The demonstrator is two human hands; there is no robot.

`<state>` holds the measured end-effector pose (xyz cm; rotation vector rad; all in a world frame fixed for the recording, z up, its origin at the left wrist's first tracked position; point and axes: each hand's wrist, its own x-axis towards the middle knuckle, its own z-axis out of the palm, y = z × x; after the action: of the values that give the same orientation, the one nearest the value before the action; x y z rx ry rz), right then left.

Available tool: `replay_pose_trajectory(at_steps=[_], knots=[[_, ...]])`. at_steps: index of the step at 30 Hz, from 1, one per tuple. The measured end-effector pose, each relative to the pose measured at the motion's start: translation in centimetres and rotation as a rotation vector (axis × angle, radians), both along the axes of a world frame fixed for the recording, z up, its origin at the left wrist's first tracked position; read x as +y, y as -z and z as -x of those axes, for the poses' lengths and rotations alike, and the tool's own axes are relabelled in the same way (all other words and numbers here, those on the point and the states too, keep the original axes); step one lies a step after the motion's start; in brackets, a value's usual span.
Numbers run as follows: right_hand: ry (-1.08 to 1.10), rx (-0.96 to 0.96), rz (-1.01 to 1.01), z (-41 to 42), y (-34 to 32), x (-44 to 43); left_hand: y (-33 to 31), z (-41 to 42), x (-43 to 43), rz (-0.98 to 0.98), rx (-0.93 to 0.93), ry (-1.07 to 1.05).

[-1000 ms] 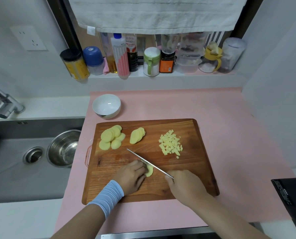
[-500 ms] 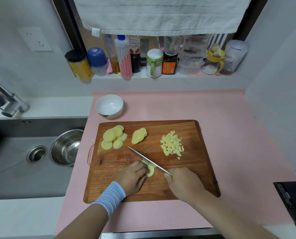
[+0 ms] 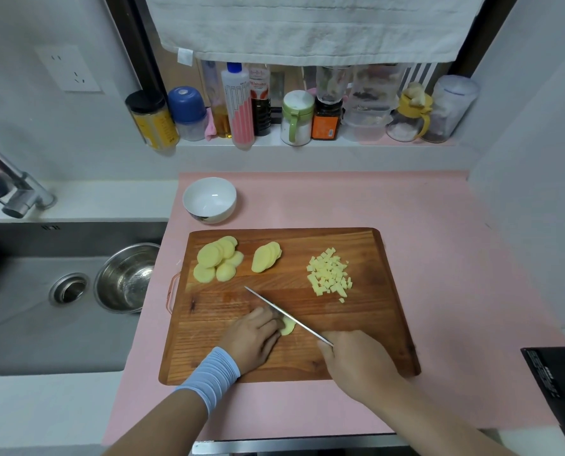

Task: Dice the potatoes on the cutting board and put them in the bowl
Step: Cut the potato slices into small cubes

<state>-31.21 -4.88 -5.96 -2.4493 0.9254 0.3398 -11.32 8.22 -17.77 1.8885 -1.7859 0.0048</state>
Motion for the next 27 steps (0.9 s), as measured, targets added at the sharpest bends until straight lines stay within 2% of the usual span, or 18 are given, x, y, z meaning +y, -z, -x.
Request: replay_pose_trajectory(at_steps=[9,15,27], knots=[[0.026,0.038,-0.016,-2.8,0.8,0.1,0.1,0.0,-0.1,0.023,-0.003,-0.009],[0.036,0.052,-0.019,-2.7,0.7,-0.3,0.6,0.4,0.0,0.008,-0.122,-0.023],[-0.034,-0.003,0.027,-1.2,-0.7,1.0,0.4,0.5,0.1,0.033,-0.028,-0.022]])
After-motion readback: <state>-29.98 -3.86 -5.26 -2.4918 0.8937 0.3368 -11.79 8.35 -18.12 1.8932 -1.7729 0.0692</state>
